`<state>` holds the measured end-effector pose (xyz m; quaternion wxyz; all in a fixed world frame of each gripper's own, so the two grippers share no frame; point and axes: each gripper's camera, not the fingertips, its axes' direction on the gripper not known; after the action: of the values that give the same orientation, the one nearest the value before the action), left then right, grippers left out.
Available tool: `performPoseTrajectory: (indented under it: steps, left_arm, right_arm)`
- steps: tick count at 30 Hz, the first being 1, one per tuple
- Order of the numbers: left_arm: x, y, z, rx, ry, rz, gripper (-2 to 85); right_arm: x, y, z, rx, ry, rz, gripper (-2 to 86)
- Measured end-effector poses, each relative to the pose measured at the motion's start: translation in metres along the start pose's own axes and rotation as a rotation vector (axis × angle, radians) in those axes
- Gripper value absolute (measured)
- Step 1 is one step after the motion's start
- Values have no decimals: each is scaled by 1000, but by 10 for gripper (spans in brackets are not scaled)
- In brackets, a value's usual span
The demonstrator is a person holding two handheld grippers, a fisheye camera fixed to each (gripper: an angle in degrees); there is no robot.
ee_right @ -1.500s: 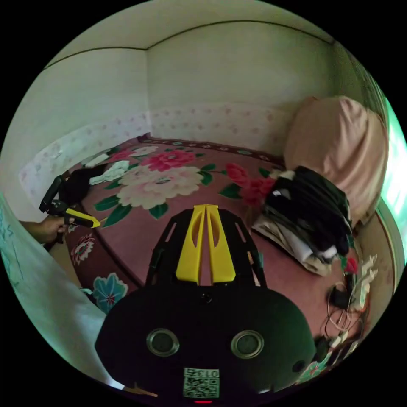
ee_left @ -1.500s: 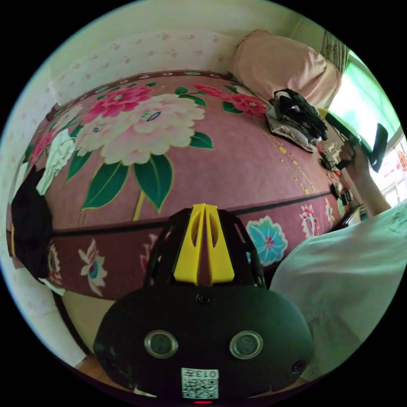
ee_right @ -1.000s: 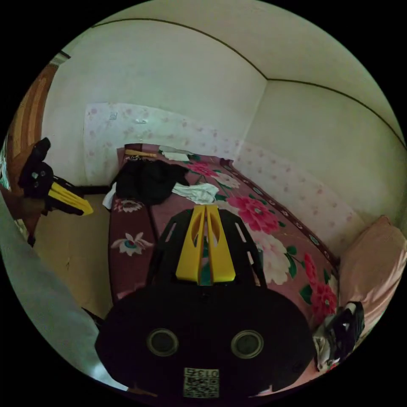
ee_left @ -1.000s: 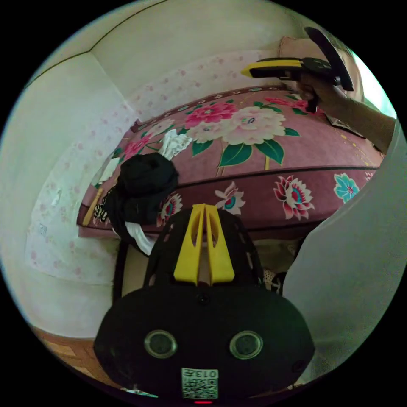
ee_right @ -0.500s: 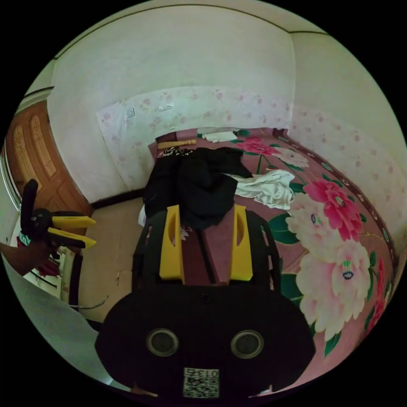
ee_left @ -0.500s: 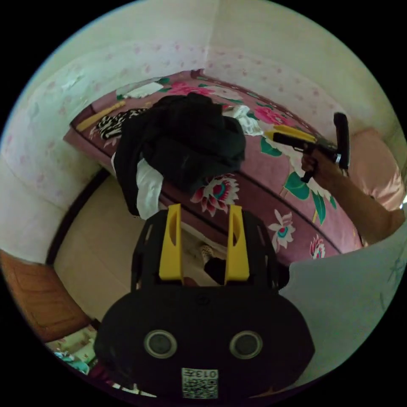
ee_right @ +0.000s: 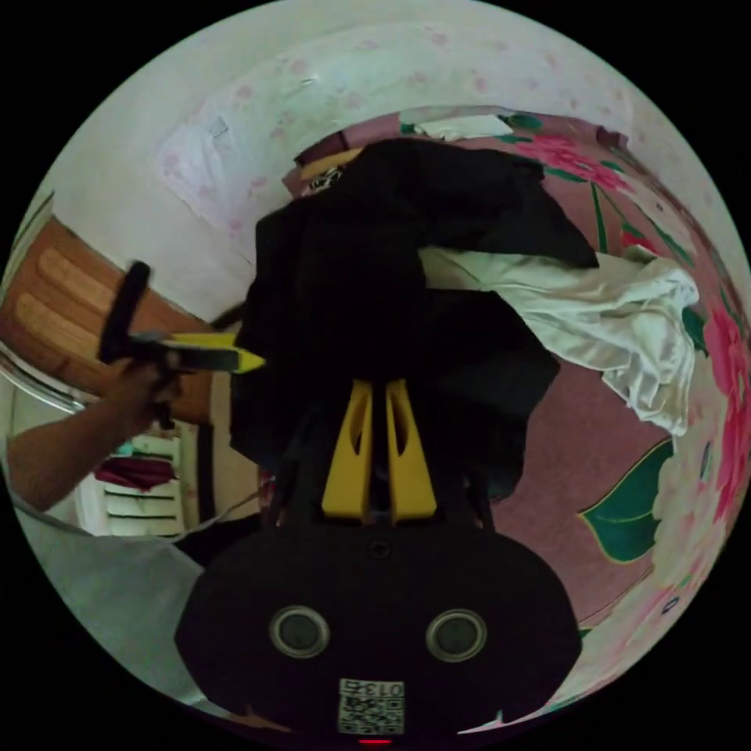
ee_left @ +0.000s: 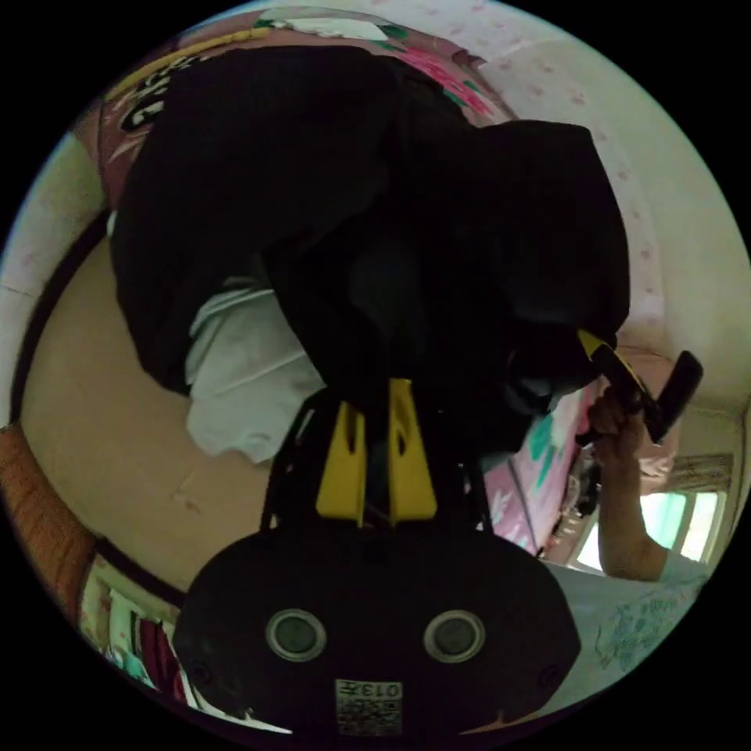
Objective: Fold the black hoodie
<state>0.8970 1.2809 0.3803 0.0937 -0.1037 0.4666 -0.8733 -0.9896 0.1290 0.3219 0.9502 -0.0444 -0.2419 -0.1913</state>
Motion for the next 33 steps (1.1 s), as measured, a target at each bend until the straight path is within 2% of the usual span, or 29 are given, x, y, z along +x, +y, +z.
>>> performPoseTrajectory:
  steps: [2, 3, 7, 10, 11, 14, 16, 17, 18, 20, 22, 24, 27, 29, 33]
  left_arm:
    - [3, -12, -20, 73, 199, 87, 26]
    - [7, -13, -29, 95, 243, 126, 25]
    - [75, -2, -110, 206, 522, 580, 20]
    - [139, 14, -144, 198, 572, 891, 20]
    - [160, 20, -145, 186, 641, 974, 20]
    - [204, 24, -119, 46, 792, 1124, 21]
    - [215, 23, -98, -29, 843, 1132, 28]
    - [213, 19, -87, -73, 874, 1096, 40]
    - [210, 17, -83, -90, 882, 1076, 47]
    - [186, 11, -79, -57, 768, 1034, 77]
    - [161, 5, -75, -4, 573, 985, 127]
    - [136, -5, -66, -6, 431, 918, 177]
    - [112, -13, -48, -36, 172, 909, 215]
    - [113, -6, -32, -47, -35, 1001, 237]
    - [142, 14, -4, -73, -238, 1163, 265]
  right_arm:
    - [10, 16, -48, 131, 19, 30, 21]
    - [12, 21, -62, 164, 22, 40, 20]
    - [9, 74, -173, 421, 145, 120, 18]
    - [-6, 125, -248, 528, 256, 168, 19]
    - [-15, 152, -270, 577, 331, 204, 21]
    - [-23, 221, -306, 633, 565, 371, 35]
    - [-8, 261, -311, 585, 769, 529, 57]
    - [11, 293, -310, 551, 826, 667, 81]
    - [21, 312, -309, 548, 797, 750, 94]
    - [32, 394, -310, 606, 481, 959, 89]
    - [-2, 446, -303, 695, 513, 967, 105]
    - [-32, 492, -284, 676, 610, 1064, 117]
    - [-65, 570, -235, 669, 536, 1204, 127]
    - [-86, 620, -192, 621, 511, 1301, 130]
    - [-95, 681, -135, 588, 381, 1410, 143]
